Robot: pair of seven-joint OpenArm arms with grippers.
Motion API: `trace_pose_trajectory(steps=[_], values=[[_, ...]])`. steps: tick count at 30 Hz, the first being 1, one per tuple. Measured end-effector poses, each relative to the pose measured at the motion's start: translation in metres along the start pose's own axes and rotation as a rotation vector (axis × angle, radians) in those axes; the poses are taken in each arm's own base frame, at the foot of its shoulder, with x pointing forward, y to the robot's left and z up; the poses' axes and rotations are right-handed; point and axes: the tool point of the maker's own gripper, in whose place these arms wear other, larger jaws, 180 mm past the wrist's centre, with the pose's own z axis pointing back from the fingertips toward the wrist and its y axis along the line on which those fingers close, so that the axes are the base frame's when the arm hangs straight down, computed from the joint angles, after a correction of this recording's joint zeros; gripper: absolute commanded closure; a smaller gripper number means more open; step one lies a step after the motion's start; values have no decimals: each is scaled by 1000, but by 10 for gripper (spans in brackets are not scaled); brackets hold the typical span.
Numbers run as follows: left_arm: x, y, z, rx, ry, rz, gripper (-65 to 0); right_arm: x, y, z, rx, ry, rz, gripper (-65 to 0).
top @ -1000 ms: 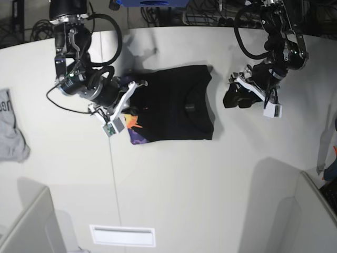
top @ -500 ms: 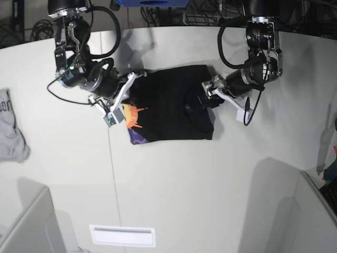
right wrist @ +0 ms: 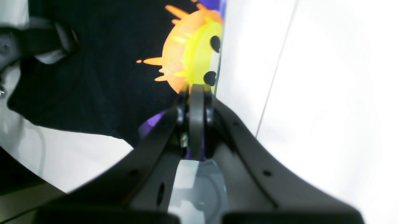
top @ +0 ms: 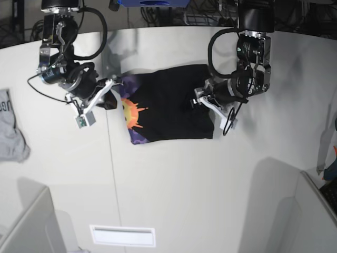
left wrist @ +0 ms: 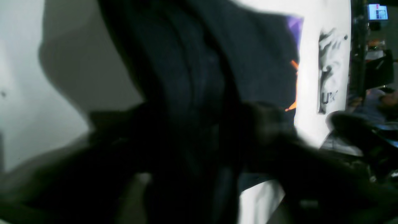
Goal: Fold the T-shirt properly
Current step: 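Flatten the folded bundle with both grippers, then drag the folded bundle with the left gripper and release it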
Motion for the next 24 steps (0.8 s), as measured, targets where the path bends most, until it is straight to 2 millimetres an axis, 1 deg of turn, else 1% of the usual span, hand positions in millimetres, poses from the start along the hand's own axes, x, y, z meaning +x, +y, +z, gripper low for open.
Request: trace_pose_trajectory(steps=[2, 4, 5, 7, 9, 11, 14, 16, 19, 21, 22, 23, 24], values=[[-4, 4, 1, 9, 15, 8, 0, -1, -4, 4, 4, -3, 31, 0], [-1, 6, 3, 14, 19, -3, 0, 3, -11, 9, 6, -22, 63, 0], [0, 6, 4, 20, 33, -26, 0, 5, -17, 13, -4, -36, 70, 0], [2, 7, 4, 37, 84, -90, 0, 5, -30, 20, -38, -44, 60, 0], [5, 8, 4, 59, 169, -173, 0, 0, -38, 24, -59, -37, 45, 0], [7, 6, 3, 92, 243, -294, 0, -2, -47, 30, -85, -42, 28, 0], [12, 4, 3, 154, 359, -531, 0, -1, -61, 38, -125, -59, 7, 0], [13, -1, 0, 197, 442, -709, 0, -5, -66, 42, -140, -52, -3, 0], [8, -10, -11, 253, 536, -1001, 0, -7, -71, 44, -152, -56, -20, 0], [6, -17, -20, 269, 529, -1215, 0, -10, -76, 48, -165, -55, -28, 0], [0, -23, -26, 254, 519, -1304, 0, -13, -78, 50, -172, -49, -35, 0], [-1, -29, -31, 251, 496, -1385, 0, -17, -80, 52, -181, -44, -45, 0], [-3, -33, -35, 248, 482, -1418, 0, -21, -84, 55, -193, -41, -55, 0]])
